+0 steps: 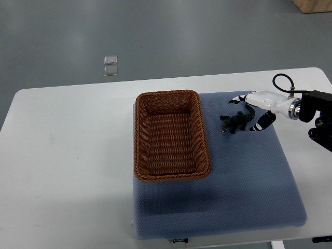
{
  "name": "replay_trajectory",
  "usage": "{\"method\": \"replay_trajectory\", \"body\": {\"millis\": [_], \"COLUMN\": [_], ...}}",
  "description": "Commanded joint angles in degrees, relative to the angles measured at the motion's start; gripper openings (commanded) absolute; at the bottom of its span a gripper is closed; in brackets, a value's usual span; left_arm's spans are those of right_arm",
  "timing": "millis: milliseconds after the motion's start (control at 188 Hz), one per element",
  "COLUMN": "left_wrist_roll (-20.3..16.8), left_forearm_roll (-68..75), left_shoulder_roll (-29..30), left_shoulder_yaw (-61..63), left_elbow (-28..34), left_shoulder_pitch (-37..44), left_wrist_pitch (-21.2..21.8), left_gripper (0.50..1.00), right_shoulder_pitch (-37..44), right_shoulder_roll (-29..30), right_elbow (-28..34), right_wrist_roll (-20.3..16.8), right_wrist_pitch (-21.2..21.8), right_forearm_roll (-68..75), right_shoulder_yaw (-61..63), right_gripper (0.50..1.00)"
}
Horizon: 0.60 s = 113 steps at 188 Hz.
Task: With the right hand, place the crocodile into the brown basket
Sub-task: 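Lower the right hand over the dark green toy crocodile, then close the right hand's fingers around the crocodile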
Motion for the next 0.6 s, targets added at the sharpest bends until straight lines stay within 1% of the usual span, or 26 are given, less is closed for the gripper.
{"method": "replay_trajectory", "body": {"millis": [0, 101, 154, 159, 202, 335, 452, 595], "left_wrist_roll": [0.0, 0.0, 0.0, 0.0, 0.0, 0.0, 0.0, 0.0], "left_forearm_roll": [0.0, 0.0, 0.0, 0.0, 0.0, 0.0, 0.0, -0.1], "left_shoulder_roll": [0.0, 0.0, 0.0, 0.0, 0.0, 0.0, 0.0, 0.0], "left_shoulder_yaw": [0.0, 0.1, 0.1, 0.1, 0.0, 0.0, 0.0, 0.0], "left_elbow": [0.0, 0.0, 0.0, 0.0, 0.0, 0.0, 0.0, 0.0], "left_shoulder_pitch": [0.0, 0.0, 0.0, 0.0, 0.0, 0.0, 0.0, 0.0], "left_wrist_pitch": [0.0, 0.0, 0.0, 0.0, 0.0, 0.0, 0.0, 0.0], "left_gripper": [1.0, 1.0, 1.0, 1.0, 1.0, 1.0, 1.0, 1.0], "right_shoulder_pitch": [0.3, 0.8, 0.8, 1.0, 1.0, 1.0, 1.0, 1.0], "right_shoulder_roll": [-0.1, 0.0, 0.0, 0.0, 0.0, 0.1, 0.2, 0.4], "right_elbow": [-0.3, -0.4, -0.4, -0.4, -0.4, -0.4, -0.4, -0.4], "right_wrist_roll": [0.0, 0.0, 0.0, 0.0, 0.0, 0.0, 0.0, 0.0], "right_wrist_pitch": [-0.8, -1.9, -1.9, -2.5, -3.0, -3.3, -5.0, -5.1], "right_forearm_roll": [-0.6, -0.7, -0.7, -0.7, -0.7, -0.7, -0.7, -0.7], "right_shoulder_yaw": [-1.1, -1.9, -1.9, -2.5, -2.6, -3.7, -5.2, -5.5], "right_gripper": [0.856, 0.83, 0.829, 0.815, 0.807, 0.797, 0.793, 0.787]}}
